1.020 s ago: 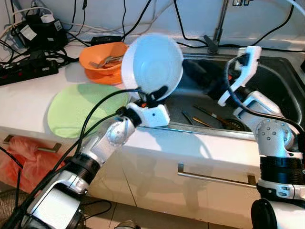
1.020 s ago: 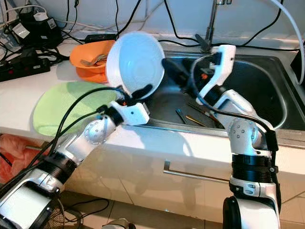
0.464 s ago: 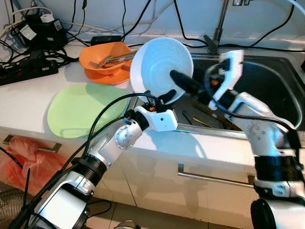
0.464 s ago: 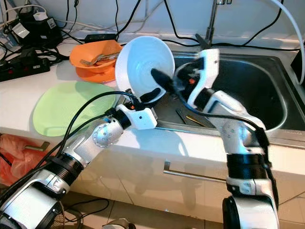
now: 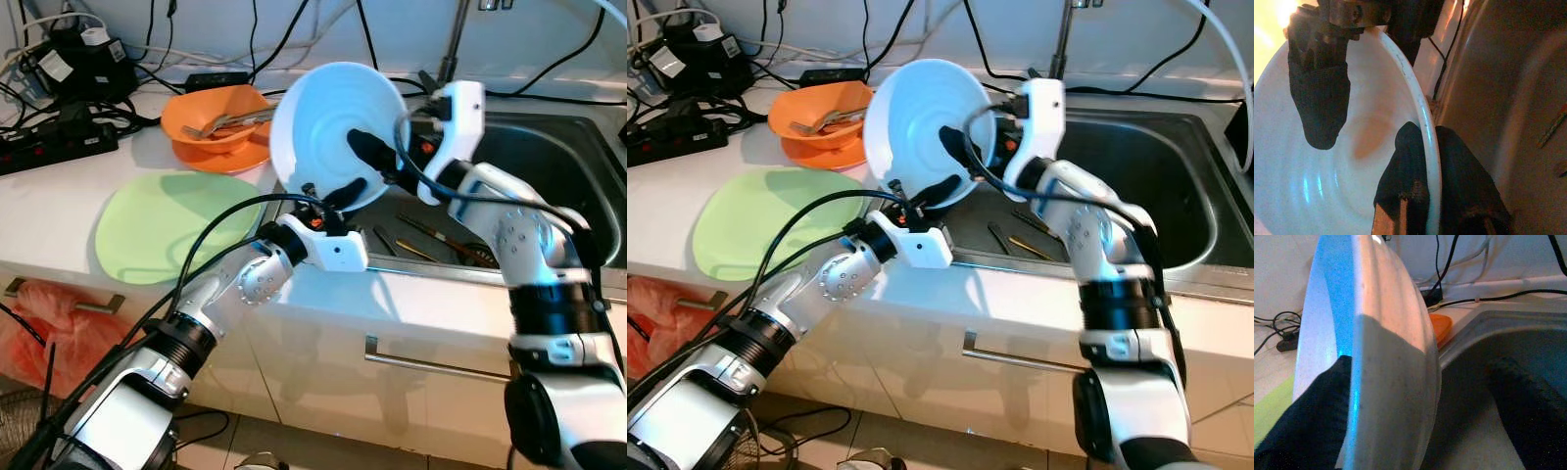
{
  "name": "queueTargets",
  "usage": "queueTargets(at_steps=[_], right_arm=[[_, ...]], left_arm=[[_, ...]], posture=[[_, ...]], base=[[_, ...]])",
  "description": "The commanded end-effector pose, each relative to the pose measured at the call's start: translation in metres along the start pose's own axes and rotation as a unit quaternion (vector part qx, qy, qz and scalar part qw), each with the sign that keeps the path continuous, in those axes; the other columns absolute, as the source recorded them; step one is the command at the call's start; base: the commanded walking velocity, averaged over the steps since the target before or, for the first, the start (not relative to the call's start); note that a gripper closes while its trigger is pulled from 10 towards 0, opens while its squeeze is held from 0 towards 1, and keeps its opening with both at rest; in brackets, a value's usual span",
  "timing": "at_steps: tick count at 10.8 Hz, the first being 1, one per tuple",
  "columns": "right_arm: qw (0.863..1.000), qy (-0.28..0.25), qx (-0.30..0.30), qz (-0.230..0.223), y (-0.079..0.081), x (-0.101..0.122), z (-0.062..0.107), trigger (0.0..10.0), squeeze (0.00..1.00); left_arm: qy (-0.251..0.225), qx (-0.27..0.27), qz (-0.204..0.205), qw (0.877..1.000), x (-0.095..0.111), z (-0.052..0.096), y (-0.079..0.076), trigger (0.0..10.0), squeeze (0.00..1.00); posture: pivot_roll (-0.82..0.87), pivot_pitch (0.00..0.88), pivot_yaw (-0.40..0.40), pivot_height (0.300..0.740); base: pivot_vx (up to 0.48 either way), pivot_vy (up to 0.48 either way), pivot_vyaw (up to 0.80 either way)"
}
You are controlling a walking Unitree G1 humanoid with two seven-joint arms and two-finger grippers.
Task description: Kitchen organization
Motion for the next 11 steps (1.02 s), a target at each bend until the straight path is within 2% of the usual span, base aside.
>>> queueTargets(at_steps=[1,2,4,5,6,7,8,9,10,11], right_arm=[[1.000,0.018,-0.020,0.002,-0.005,-0.002,-0.003,0.0,0.00],[0.999,0.023,-0.024,0.001,-0.007,-0.003,-0.002,0.0,0.00],[0.999,0.030,-0.029,0.000,-0.009,-0.005,-0.001,0.0,0.00],[0.999,0.032,-0.031,-0.001,-0.010,-0.006,-0.001,0.0,0.00],[0.999,0.036,-0.035,-0.001,-0.012,-0.007,-0.001,0.0,0.00],[0.999,0.037,-0.035,-0.002,-0.012,-0.008,-0.001,0.0,0.00],[0.999,0.039,-0.034,-0.002,-0.012,-0.009,-0.001,0.0,0.00],[0.999,0.040,-0.035,-0.003,-0.013,-0.010,-0.002,0.0,0.00],[0.999,0.041,-0.036,-0.003,-0.013,-0.010,-0.001,0.0,0.00],[0.998,0.042,-0.041,-0.004,-0.015,-0.011,-0.001,0.0,0.00]], left_arm=[[-0.030,0.028,-0.021,0.999,0.014,-0.003,0.012,0.4,0.00],[-0.015,0.043,-0.040,0.998,0.006,-0.001,0.019,1.1,0.00],[0.017,0.052,-0.056,0.997,-0.010,0.005,0.027,2.0,0.00],[0.020,0.056,-0.062,0.996,-0.012,0.006,0.029,2.3,0.00],[0.029,0.062,-0.073,0.995,-0.016,0.007,0.032,3.9,0.00],[0.028,0.063,-0.075,0.995,-0.016,0.006,0.033,3.8,0.00],[0.021,0.066,-0.076,0.995,-0.012,0.005,0.033,3.1,0.00],[0.017,0.067,-0.076,0.995,-0.010,0.004,0.032,3.0,0.00],[0.012,0.068,-0.079,0.994,-0.007,0.004,0.031,3.1,0.00],[0.006,0.067,-0.082,0.994,-0.004,0.003,0.029,4.0,0.00]], posture=[[0.15,0.030,0.065,0.740],[0.15,0.030,0.064,0.740],[0.15,0.028,0.066,0.740],[0.15,0.027,0.066,0.740],[0.15,0.026,0.064,0.740],[0.15,0.025,0.061,0.740],[0.15,0.024,0.060,0.740],[0.15,0.025,0.059,0.740],[0.15,0.025,0.059,0.740],[0.15,0.026,0.060,0.740]], base=[[0.000,0.000,0.00],[0.000,0.000,0.00],[0.000,0.000,0.00],[0.000,0.000,0.00],[0.000,0.000,0.00],[0.000,0.000,0.00],[0.000,0.000,0.00],[0.000,0.000,0.00],[0.000,0.000,0.00],[0.000,0.000,0.00]])
Point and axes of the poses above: a point about 5 cm out from each wrist's last joint towards the gripper, its own z axis pointing back from the gripper into the wrist, its own x axis along the axis of the wrist's last joint, y = z × x, the point moved 6 cm from there along -z, pointing out of the wrist towards the gripper, and after that the axes turned 8 degrees about z, right-handed, at the moved point
